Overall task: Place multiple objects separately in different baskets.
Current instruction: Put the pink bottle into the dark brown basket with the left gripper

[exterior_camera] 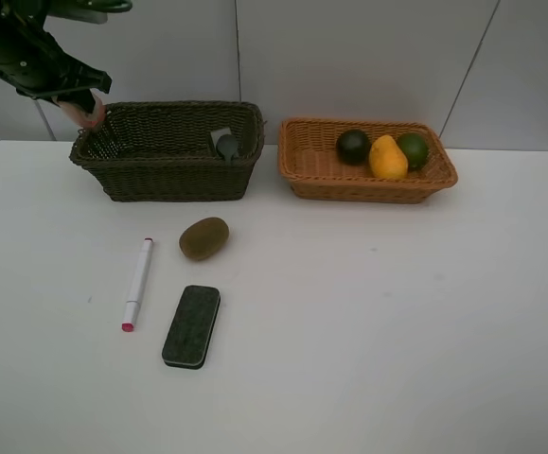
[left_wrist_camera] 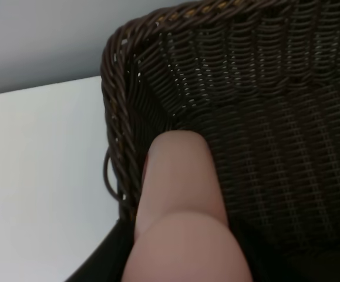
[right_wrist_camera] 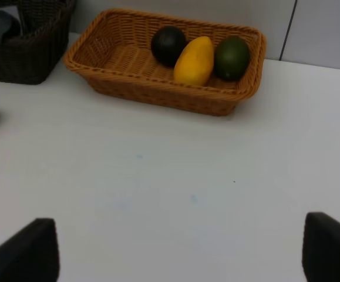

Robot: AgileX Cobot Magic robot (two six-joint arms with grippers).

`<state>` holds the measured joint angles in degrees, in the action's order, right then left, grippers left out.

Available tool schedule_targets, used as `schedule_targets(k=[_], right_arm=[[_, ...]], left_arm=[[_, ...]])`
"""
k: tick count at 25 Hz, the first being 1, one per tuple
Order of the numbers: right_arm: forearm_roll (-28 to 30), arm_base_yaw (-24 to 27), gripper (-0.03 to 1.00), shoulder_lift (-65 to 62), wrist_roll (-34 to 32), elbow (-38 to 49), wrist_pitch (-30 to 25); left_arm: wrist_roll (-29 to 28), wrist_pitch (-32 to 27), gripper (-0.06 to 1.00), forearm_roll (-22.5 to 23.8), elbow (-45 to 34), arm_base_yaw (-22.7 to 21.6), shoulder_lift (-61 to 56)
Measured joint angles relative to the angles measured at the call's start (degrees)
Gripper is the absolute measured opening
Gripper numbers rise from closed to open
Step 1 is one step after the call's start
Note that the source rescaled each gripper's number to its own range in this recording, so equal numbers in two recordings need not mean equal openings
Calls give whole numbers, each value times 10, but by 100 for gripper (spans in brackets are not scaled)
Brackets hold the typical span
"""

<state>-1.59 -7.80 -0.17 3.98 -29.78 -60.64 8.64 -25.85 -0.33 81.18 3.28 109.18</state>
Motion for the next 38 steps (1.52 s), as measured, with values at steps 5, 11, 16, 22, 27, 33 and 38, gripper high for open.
schedule_targets(k=[5, 11, 16, 22, 27, 33, 38], right_arm=[[0, 0, 100, 0, 0, 0, 0], [0, 0, 100, 0, 0, 0, 0], [0, 0, 100, 0, 0, 0, 0], [0, 0, 100, 0, 0, 0, 0], [0, 0, 100, 0, 0, 0, 0], [0, 0, 100, 0, 0, 0, 0], [0, 0, 100, 0, 0, 0, 0]], left_arm=[[0, 5, 29, -19, 0, 0, 30], [0, 12, 29, -21, 0, 0, 49], [0, 43, 29, -43, 0, 0, 49], [19, 49, 29, -92, 0, 0, 49], [39, 49, 29, -94, 0, 0, 49], [41, 47, 29, -95, 0, 0, 49], [43, 38, 29, -96, 0, 0, 49]])
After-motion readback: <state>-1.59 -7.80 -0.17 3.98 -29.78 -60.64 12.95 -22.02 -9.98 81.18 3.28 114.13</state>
